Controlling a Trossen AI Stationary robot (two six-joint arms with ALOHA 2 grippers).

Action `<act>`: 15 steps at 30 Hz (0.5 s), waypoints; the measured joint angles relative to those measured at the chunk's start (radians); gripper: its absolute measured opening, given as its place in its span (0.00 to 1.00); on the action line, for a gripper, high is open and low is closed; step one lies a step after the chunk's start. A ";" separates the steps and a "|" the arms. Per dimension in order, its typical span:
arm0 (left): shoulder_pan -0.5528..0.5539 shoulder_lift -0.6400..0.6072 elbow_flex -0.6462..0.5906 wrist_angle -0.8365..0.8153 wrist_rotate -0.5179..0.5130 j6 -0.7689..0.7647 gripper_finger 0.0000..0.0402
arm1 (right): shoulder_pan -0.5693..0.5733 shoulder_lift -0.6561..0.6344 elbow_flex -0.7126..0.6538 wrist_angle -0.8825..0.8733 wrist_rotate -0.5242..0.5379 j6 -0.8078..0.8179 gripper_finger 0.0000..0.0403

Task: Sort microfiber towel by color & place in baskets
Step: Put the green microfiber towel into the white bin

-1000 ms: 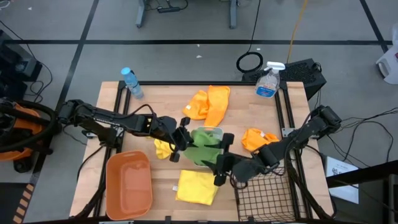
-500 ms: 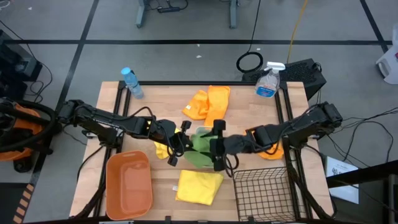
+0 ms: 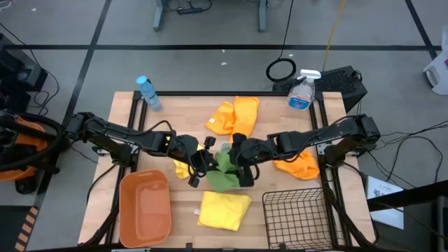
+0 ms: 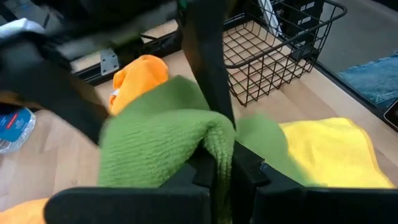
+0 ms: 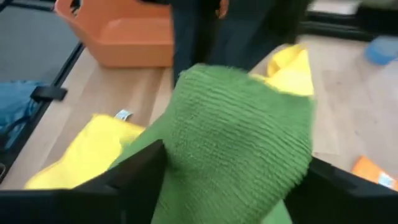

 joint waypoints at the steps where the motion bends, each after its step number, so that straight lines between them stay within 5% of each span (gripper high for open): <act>1: 0.000 0.000 0.000 0.001 0.000 0.000 0.06 | 0.000 0.009 0.000 0.001 -0.001 -0.004 0.63; 10: 0.000 0.000 -0.001 -0.008 -0.087 -0.020 0.06 | 0.007 0.050 0.000 -0.038 0.000 0.004 0.05; 15: -0.005 -0.001 0.000 -0.013 -0.110 -0.105 0.13 | 0.048 0.019 0.000 -0.082 0.070 0.050 0.04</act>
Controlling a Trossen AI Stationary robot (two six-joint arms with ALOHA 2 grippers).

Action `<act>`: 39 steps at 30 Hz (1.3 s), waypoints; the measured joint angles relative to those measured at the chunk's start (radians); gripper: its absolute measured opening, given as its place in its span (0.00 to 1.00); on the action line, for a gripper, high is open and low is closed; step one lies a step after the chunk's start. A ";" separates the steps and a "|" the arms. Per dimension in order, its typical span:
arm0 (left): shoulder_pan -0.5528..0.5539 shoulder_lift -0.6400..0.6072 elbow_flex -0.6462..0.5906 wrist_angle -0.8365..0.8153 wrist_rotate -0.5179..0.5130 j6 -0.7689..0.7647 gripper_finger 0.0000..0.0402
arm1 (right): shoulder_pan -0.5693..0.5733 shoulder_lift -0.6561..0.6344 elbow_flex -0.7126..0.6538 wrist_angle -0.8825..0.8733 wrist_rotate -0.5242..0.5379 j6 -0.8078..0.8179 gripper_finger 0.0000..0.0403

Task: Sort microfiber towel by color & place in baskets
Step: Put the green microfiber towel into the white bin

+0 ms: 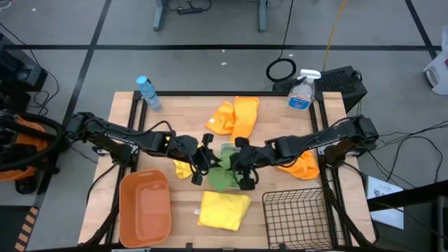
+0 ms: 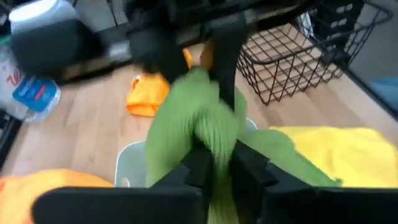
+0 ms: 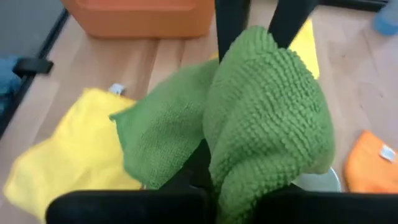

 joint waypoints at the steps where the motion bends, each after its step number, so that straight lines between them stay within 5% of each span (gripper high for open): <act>1: -0.005 -0.001 0.000 -0.010 -0.007 -0.017 0.17 | 0.012 -0.013 -0.001 -0.020 0.021 0.008 0.03; 9: -0.062 -0.002 0.000 -0.074 -0.178 -0.111 0.55 | 0.121 -0.112 -0.001 -0.143 0.232 0.158 0.01; 14: -0.086 -0.002 0.000 -0.070 -0.272 -0.166 0.70 | 0.171 -0.118 -0.001 -0.141 0.326 0.268 0.01; 32: -0.139 -0.001 -0.037 -0.191 -0.333 -0.325 0.71 | 0.068 0.159 -0.001 -0.150 0.301 0.425 0.01; 39: -0.130 0.000 -0.140 -0.031 -0.337 -0.323 0.71 | 0.022 0.217 -0.001 -0.156 0.217 0.424 0.01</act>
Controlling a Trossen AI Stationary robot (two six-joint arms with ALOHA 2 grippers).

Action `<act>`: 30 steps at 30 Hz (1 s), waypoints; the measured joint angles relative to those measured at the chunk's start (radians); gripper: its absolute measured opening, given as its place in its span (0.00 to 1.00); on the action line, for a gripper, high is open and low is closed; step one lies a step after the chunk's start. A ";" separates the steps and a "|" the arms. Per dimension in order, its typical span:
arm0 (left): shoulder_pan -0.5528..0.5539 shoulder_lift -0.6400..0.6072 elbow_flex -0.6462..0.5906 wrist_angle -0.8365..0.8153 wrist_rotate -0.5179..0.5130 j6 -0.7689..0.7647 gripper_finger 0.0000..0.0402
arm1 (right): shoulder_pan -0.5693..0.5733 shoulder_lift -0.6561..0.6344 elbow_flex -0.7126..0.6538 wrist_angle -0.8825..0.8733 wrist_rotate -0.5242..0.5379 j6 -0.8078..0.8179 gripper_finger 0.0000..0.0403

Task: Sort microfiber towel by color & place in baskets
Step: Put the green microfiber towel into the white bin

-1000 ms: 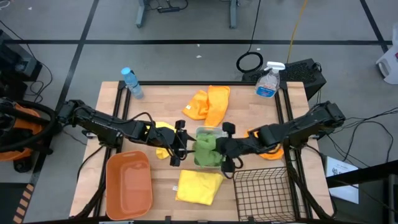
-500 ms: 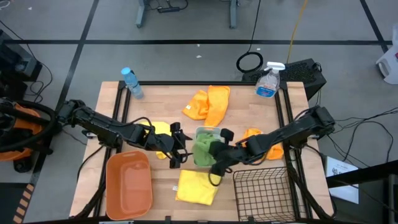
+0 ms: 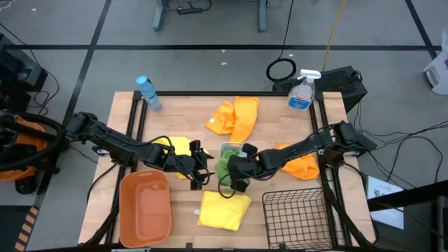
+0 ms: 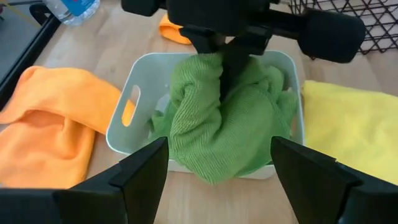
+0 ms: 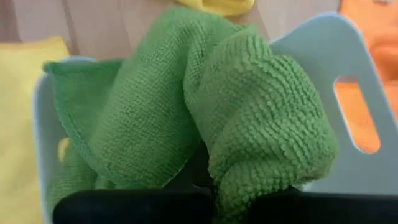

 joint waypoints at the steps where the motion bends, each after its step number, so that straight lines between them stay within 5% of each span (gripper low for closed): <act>1: 0.001 0.000 -0.014 0.024 0.000 0.000 0.71 | -0.003 0.005 0.000 -0.004 0.000 0.000 0.01; 10: 0.015 0.000 -0.036 0.057 0.001 0.002 0.71 | -0.015 0.007 0.000 -0.043 -0.001 -0.017 0.05; 30: 0.014 0.000 -0.035 0.069 0.016 0.001 0.71 | -0.020 -0.091 0.000 -0.208 -0.001 -0.054 0.49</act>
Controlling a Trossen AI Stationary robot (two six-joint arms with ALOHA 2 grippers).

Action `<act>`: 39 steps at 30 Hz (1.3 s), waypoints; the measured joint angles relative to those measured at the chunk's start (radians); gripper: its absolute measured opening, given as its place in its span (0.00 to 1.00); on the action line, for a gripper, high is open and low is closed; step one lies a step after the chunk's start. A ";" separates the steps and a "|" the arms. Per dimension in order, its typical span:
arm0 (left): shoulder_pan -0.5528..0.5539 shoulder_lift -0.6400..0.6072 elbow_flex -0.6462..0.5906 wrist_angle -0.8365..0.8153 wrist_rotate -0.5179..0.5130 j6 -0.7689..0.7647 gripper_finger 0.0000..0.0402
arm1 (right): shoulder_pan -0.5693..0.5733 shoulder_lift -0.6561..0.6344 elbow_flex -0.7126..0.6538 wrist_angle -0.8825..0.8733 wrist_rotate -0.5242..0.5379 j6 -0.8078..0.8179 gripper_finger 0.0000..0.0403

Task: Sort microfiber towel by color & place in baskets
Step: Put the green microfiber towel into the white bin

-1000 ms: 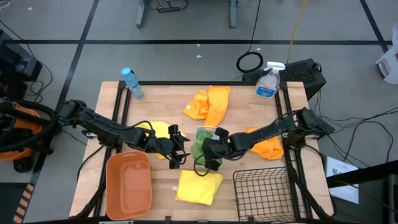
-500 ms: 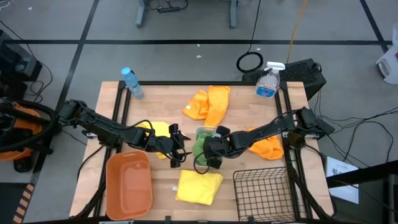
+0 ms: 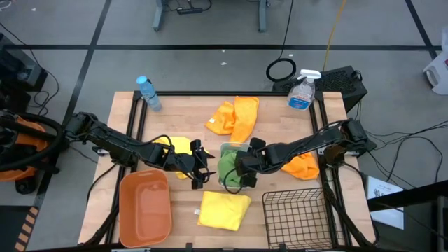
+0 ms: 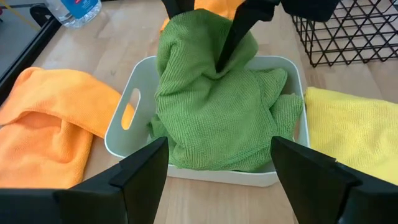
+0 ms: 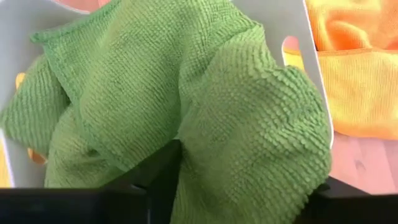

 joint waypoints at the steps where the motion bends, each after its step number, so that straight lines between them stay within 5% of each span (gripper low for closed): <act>1: 0.000 0.000 0.000 0.000 0.000 0.000 0.71 | 0.000 0.000 0.000 -0.001 -0.001 -0.004 0.51; 12: 0.001 0.047 0.002 0.030 0.005 0.013 0.71 | 0.000 -0.015 0.000 0.083 -0.072 -0.006 0.58; 21: 0.019 0.171 0.002 0.270 0.009 0.236 0.71 | 0.000 -0.022 0.000 0.148 -0.078 -0.051 0.57; 28: 0.080 0.260 0.002 0.276 -0.011 0.264 0.70 | 0.028 -0.042 0.009 0.174 -0.078 -0.081 0.57; 35: 0.100 0.271 0.002 0.275 0.008 0.264 0.55 | 0.081 -0.045 0.097 0.054 -0.075 -0.130 0.56; 39: 0.100 0.271 0.002 0.288 0.012 0.271 0.44 | 0.108 -0.044 0.109 0.025 -0.026 -0.180 0.47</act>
